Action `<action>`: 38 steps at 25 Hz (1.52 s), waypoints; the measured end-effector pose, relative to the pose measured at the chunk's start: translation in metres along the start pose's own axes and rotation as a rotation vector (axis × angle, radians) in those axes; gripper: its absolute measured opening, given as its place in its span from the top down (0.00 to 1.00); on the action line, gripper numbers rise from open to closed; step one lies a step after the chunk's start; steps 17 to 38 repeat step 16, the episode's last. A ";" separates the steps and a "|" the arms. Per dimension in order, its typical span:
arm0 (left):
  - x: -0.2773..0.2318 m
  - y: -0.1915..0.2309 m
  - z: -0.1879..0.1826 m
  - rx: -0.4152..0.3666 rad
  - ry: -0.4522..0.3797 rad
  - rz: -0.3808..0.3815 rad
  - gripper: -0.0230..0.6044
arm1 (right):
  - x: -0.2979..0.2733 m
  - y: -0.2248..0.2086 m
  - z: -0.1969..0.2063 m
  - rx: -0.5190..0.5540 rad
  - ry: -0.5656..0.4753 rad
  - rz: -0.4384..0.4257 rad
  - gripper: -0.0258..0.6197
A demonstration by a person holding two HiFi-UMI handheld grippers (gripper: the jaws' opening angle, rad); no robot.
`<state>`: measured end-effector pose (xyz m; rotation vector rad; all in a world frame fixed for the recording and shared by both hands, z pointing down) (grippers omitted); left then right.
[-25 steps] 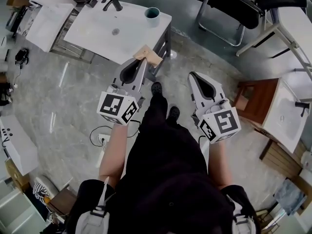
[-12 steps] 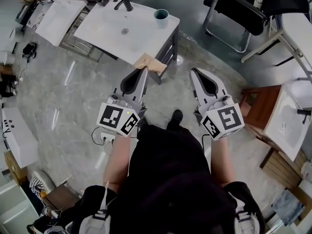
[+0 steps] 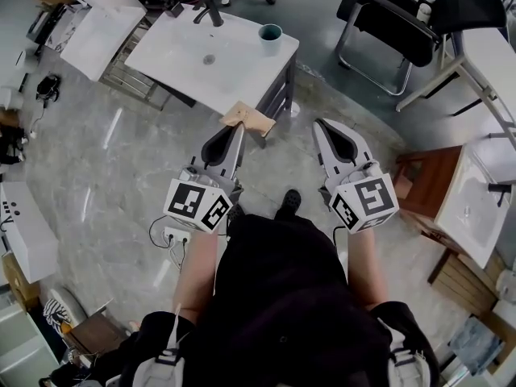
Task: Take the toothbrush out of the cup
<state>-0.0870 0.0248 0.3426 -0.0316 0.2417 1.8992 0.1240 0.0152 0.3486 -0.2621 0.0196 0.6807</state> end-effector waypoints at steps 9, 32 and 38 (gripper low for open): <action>0.007 0.004 -0.001 0.002 -0.010 -0.005 0.90 | -0.001 -0.003 -0.004 0.034 0.008 0.006 0.91; 0.012 0.009 0.000 0.005 -0.004 -0.007 0.90 | -0.007 0.004 -0.002 0.034 0.034 0.004 0.91; 0.012 0.009 0.000 0.005 -0.004 -0.007 0.90 | -0.007 0.004 -0.002 0.034 0.034 0.004 0.91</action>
Point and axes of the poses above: the fingertips, and each gripper's own axes: x backward along the fingers, y to its left, z out of its underside, the point moved 6 cm from there along x, backward along the fingers, and after that the axes turned 12 degrees about -z, right-handed, at the moved point
